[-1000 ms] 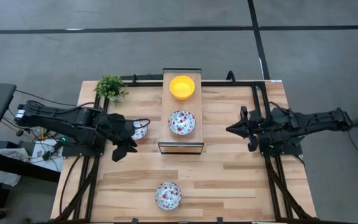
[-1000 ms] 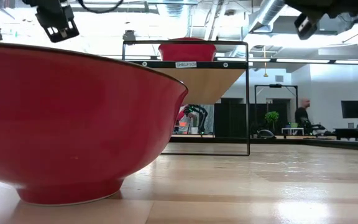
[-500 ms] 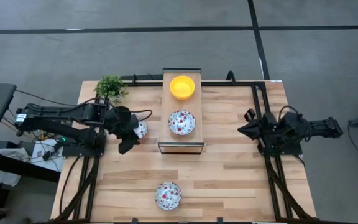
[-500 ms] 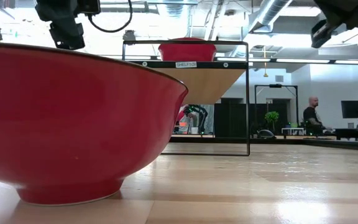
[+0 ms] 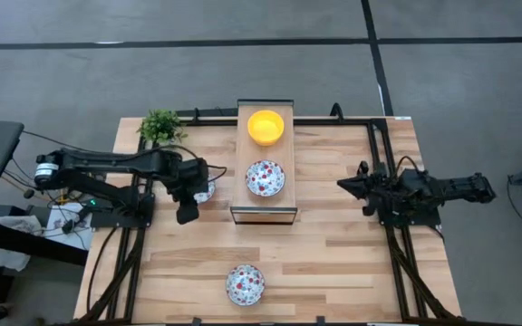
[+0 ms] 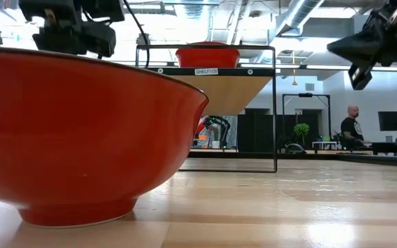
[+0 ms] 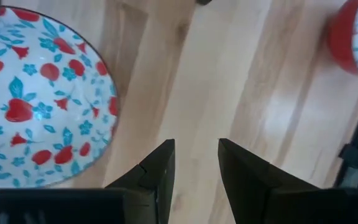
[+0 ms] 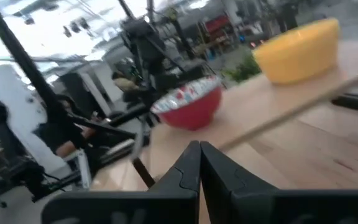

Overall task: Pick & Place Mini bowls
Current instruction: Stack the top white patterned bowl on top of the white patterned bowl on the shelf

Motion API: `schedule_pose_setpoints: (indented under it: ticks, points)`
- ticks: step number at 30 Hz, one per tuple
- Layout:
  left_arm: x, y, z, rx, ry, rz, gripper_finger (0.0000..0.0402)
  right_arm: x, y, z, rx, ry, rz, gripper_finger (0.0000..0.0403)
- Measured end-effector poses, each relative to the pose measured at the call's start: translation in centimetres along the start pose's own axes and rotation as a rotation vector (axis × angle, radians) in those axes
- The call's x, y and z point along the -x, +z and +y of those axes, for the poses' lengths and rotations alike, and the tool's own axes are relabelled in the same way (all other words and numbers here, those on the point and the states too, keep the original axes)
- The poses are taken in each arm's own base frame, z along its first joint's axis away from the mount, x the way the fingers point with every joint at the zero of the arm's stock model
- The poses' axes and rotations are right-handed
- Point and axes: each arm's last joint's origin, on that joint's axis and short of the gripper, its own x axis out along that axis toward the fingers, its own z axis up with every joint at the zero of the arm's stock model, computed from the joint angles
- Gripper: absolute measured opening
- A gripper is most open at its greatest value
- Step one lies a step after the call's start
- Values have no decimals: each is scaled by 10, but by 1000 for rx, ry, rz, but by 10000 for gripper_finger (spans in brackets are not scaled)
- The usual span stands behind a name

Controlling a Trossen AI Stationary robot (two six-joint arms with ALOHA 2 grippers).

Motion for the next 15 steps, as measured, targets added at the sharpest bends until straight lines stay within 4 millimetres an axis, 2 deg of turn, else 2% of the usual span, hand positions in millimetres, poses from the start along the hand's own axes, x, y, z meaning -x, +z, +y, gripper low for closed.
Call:
schedule_pose_setpoints:
  ticks: [8, 15]
  points:
    - [-9, 9, 13, -38, 18, 33, 121, 0, 0, 0, -1, -2, -4, 0]
    - [-9, 9, 14, -274, 52, 21, 121, 0, 0, 0, -1, -2, -3, 0]
